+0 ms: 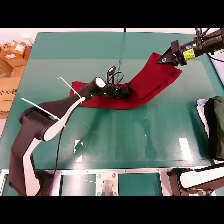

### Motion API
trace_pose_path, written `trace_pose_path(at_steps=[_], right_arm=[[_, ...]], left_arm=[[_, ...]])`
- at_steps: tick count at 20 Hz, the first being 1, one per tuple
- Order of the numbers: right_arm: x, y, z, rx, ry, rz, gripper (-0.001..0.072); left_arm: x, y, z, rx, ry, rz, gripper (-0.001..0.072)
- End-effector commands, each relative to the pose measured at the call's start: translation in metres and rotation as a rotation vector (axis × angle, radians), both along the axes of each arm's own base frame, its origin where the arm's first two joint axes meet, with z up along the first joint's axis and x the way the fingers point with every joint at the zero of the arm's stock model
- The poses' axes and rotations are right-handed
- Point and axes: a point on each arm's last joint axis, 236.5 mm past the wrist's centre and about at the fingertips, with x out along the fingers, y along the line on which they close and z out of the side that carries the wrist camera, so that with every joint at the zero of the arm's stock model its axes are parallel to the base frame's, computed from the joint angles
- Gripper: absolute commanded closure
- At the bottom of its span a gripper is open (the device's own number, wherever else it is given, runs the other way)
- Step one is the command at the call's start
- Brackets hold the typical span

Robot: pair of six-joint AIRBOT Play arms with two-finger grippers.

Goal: Fold the shirts.

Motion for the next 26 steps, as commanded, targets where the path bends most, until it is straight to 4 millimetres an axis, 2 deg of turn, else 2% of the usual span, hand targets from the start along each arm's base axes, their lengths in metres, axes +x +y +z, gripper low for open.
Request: trace_pose_path(at_steps=[1, 3, 5, 8, 10, 12, 14, 16, 19, 20, 21, 22, 23, 24, 26], right_arm=[[0.004, 0.01, 0.007, 0.013, -0.029, -0.006, 0.0691], [0.002, 0.018, 0.011, 0.038, -0.03, 0.009, 0.0691], [0.003, 0.028, 0.014, 0.054, -0.026, 0.003, 0.0691], [0.008, 0.061, 0.018, 0.082, -0.027, -0.013, 0.0692], [0.012, 0.096, 0.02, 0.111, -0.045, -0.019, 0.0692], [0.017, 0.141, 0.014, 0.145, -0.051, -0.021, 0.0691], [0.022, 0.195, -0.006, 0.176, -0.043, -0.016, 0.0691], [0.028, 0.256, -0.037, 0.209, -0.049, -0.03, 0.0691], [0.038, 0.349, -0.091, 0.292, -0.097, -0.116, 0.0691], [0.039, 0.37, -0.111, 0.307, -0.112, -0.15, 0.0667], [0.034, 0.39, -0.129, 0.335, -0.088, -0.182, 0.0482], [0.026, 0.401, -0.141, 0.351, -0.044, -0.187, 0.0235], [0.02, 0.402, -0.147, 0.342, -0.02, -0.166, 0.0172], [0.018, 0.397, -0.147, 0.335, 0.001, -0.148, 0.0172], [0.027, 0.369, -0.138, 0.318, 0.028, -0.111, 0.0172]], left_arm=[[-0.012, 0.001, -0.003, -0.009, 0.056, -0.057, 0.0682], [-0.008, 0.022, 0.012, -0.012, 0.044, -0.108, 0.0682], [0.003, 0.057, 0.038, -0.013, 0.015, -0.154, 0.0682], [0.023, 0.132, 0.084, 0.057, -0.03, -0.213, 0.0682], [0.038, 0.191, 0.116, 0.125, -0.073, -0.218, 0.0682], [0.049, 0.249, 0.145, 0.182, -0.104, -0.197, 0.0682], [0.059, 0.301, 0.162, 0.195, -0.115, -0.131, 0.0682], [0.069, 0.354, 0.162, 0.221, -0.105, -0.03, 0.0682], [0.077, 0.425, 0.15, 0.304, -0.071, 0.116, 0.0682], [0.078, 0.443, 0.146, 0.343, -0.065, 0.145, 0.0682], [0.077, 0.457, 0.141, 0.375, -0.055, 0.162, 0.0682], [0.076, 0.468, 0.137, 0.41, -0.046, 0.173, 0.0682], [0.074, 0.478, 0.132, 0.455, -0.038, 0.178, 0.0682], [0.072, 0.487, 0.128, 0.498, -0.033, 0.178, 0.0683], [0.073, 0.495, 0.124, 0.546, -0.039, 0.172, 0.0683]])
